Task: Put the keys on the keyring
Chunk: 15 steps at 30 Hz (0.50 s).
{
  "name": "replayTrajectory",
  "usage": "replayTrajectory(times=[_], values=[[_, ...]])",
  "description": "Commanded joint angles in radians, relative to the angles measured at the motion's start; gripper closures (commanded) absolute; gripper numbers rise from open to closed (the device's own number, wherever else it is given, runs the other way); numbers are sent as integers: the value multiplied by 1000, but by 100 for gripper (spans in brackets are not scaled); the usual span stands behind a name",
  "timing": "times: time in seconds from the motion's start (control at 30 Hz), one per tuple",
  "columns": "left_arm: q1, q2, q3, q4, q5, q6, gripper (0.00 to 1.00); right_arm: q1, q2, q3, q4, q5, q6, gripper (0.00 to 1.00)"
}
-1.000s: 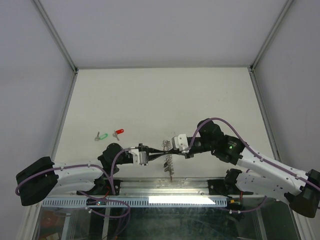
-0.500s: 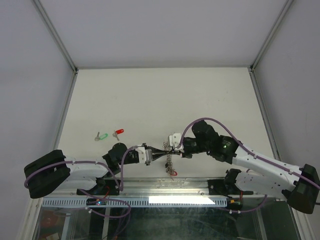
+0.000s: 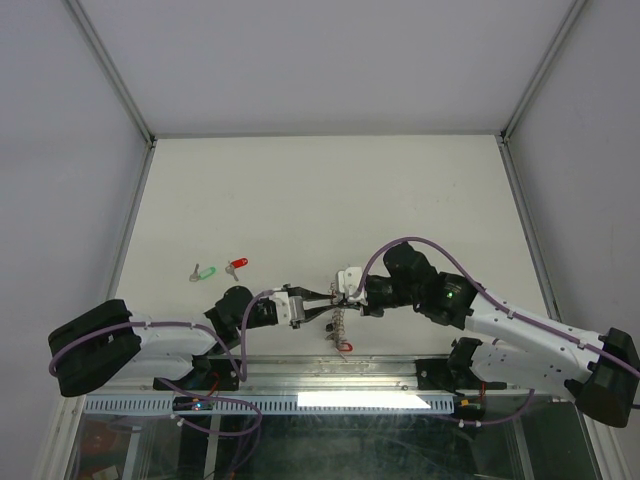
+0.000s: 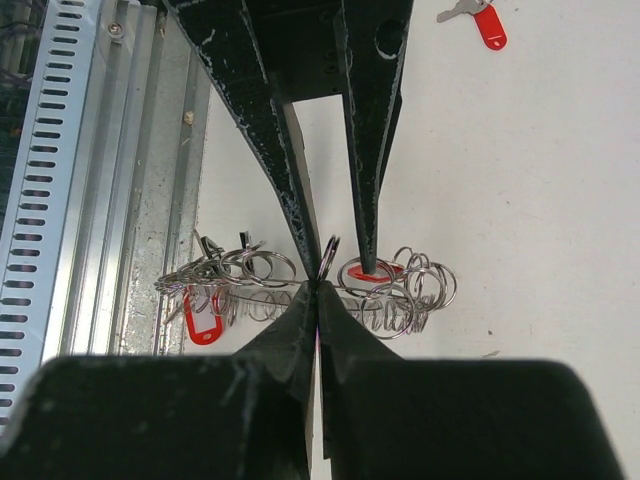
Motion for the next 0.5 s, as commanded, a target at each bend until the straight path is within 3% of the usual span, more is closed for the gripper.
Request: replayTrajectory(times=[0.0, 0.23, 0.47], values=[[-8, -37, 23, 3, 15, 22, 77, 10, -9, 3, 14, 39, -5, 100], [-7, -97, 36, -95, 54, 46, 65, 10, -14, 14, -16, 71, -22, 100], [-8, -148, 47, -196, 55, 67, 65, 10, -17, 19, -24, 82, -29, 100]])
